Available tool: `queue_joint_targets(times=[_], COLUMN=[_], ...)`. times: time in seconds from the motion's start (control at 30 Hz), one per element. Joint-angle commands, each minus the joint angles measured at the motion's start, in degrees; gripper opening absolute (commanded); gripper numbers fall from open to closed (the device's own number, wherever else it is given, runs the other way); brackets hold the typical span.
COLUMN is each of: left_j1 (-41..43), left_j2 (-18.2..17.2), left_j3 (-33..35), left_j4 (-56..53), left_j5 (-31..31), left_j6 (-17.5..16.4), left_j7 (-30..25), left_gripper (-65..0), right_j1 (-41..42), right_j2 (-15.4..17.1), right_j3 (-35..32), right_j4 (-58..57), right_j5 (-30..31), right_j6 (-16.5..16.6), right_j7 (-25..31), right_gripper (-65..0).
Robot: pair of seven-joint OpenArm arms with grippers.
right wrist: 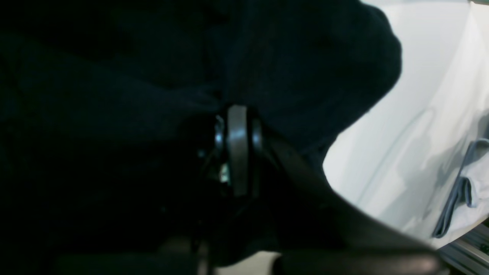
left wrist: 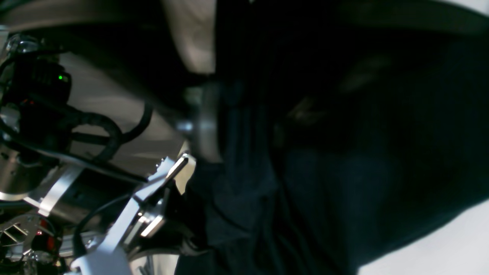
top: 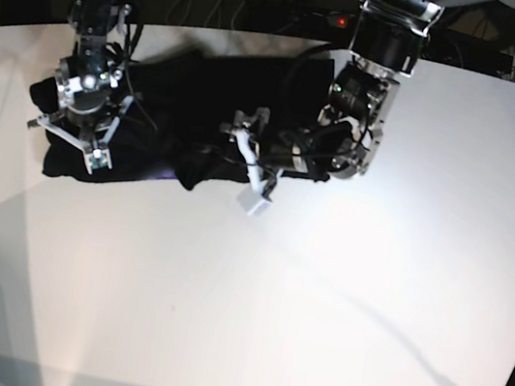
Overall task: Fold the T-shirt properly
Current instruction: 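Lift the strip end with the left gripper and fold it toward the right gripper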
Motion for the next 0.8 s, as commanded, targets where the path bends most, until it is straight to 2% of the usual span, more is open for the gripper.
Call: queue_joint_targets(times=[0.0, 0.13, 0.23, 0.37, 0.47, 0.63, 0.77], left_j1=[-0.9, -0.9, -0.9, -0.9, -0.9, -0.9, -0.7], left_j2=[0.4, 0.4, 0.4, 0.5, 0.2, -3.2, -4.8], left_j3=[0.0, -0.1, -0.2, -0.2, -0.2, -0.4, -3.1], left_j4=[0.8, 0.8, 0.9, 1.5, 1.5, 1.5, 2.7], left_j5=[-1.8, -2.0, -2.0, -2.6, -6.9, -17.2, -18.9], left_j6=[-0.2, -0.5, -0.7, -0.8, -0.8, -0.8, -0.5], left_j7=[-0.6, -0.6, -0.6, -0.4, -0.5, -0.6, -0.6], left_gripper=[-32.8, -11.4, -1.4, -0.1, 0.0, 0.0, 0.0], right_j1=[-0.3, -0.3, -0.3, -0.3, -0.3, -0.3, -0.4], right_j2=[-0.4, -0.4, -0.4, -0.3, -0.2, -0.1, -0.1], right_j3=[-0.4, -0.4, -0.4, -0.4, -0.3, -0.1, 0.0], right_j4=[-0.4, -0.4, -0.4, -0.4, -0.3, 1.3, 5.7], right_j5=[3.1, 3.1, 3.1, 3.1, 3.1, 3.1, 3.1], right_j6=[1.7, 1.7, 1.7, 1.7, 1.7, 1.7, 1.7], right_j7=[-1.0, -1.0, -1.0, -1.0, -0.9, -0.9, -1.2], right_gripper=[-65.0, -65.0, -65.0, -65.0, -65.0, -65.0, -65.0])
